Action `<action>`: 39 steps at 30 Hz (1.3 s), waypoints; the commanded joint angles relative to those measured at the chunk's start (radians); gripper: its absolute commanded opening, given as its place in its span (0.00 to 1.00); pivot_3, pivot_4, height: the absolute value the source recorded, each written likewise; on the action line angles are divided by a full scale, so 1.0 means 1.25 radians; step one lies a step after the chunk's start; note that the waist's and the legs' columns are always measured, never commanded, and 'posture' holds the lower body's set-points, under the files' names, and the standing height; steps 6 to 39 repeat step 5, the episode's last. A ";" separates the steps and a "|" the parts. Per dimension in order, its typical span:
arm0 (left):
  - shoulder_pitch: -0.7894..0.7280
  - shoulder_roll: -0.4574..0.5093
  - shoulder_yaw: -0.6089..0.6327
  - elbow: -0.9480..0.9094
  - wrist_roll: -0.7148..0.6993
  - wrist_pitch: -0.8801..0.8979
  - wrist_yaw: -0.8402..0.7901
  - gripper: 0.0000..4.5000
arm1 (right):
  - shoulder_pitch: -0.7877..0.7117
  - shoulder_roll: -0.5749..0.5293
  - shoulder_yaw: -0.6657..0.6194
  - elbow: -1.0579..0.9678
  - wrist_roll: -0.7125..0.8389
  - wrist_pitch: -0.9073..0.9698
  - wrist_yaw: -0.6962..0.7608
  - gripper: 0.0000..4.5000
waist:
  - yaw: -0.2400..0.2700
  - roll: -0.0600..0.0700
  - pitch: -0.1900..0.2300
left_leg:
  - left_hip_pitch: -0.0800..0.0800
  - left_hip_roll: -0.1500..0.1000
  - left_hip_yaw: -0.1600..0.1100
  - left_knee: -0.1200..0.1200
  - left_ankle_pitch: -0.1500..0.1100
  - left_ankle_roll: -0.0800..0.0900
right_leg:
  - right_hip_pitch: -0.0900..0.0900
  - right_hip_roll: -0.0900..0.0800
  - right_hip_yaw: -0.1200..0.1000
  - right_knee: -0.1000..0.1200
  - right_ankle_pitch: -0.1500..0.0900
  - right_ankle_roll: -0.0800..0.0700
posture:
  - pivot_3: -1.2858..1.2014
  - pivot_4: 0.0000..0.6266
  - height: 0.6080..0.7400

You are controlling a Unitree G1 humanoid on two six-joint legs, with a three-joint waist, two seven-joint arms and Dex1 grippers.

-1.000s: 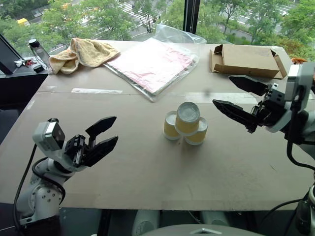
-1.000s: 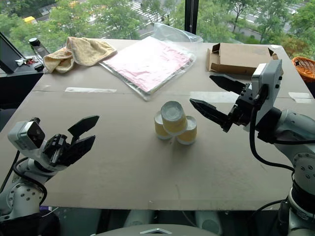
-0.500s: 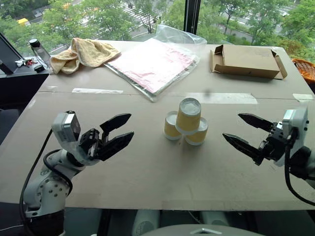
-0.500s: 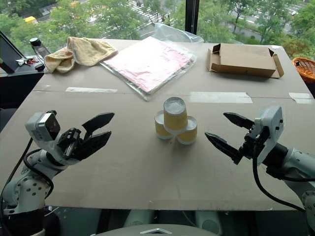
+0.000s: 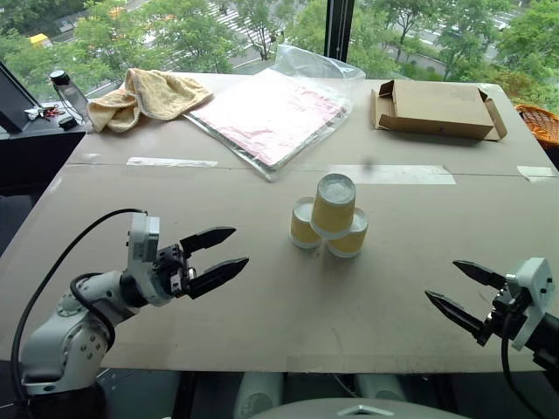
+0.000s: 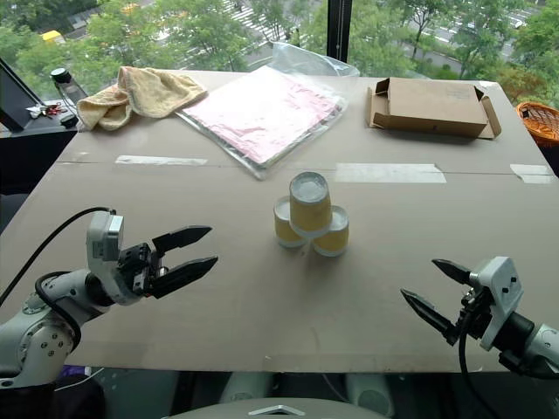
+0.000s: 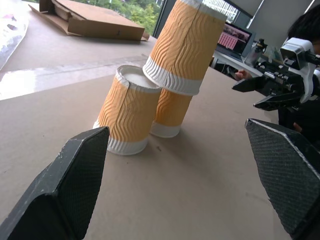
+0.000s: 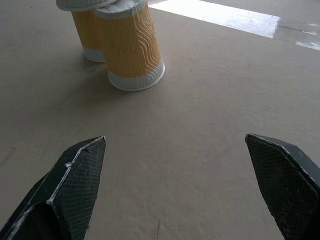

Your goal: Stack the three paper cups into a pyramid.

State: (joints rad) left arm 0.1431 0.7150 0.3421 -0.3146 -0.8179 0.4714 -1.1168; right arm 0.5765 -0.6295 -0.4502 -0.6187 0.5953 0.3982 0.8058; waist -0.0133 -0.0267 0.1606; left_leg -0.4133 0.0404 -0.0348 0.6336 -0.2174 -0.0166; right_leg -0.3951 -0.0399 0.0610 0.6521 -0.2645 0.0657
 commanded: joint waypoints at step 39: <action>0.048 0.059 -0.004 0.054 0.105 -0.047 -0.035 1.00 | 0.066 0.033 -0.026 0.013 -0.052 -0.111 0.035 0.98 | 0.000 0.000 -0.001 | 0.001 0.001 0.000 0.000 0.000 0.000 | 0.000 0.000 0.000 0.000 -0.002 0.002 | 0.52 0.24 1.00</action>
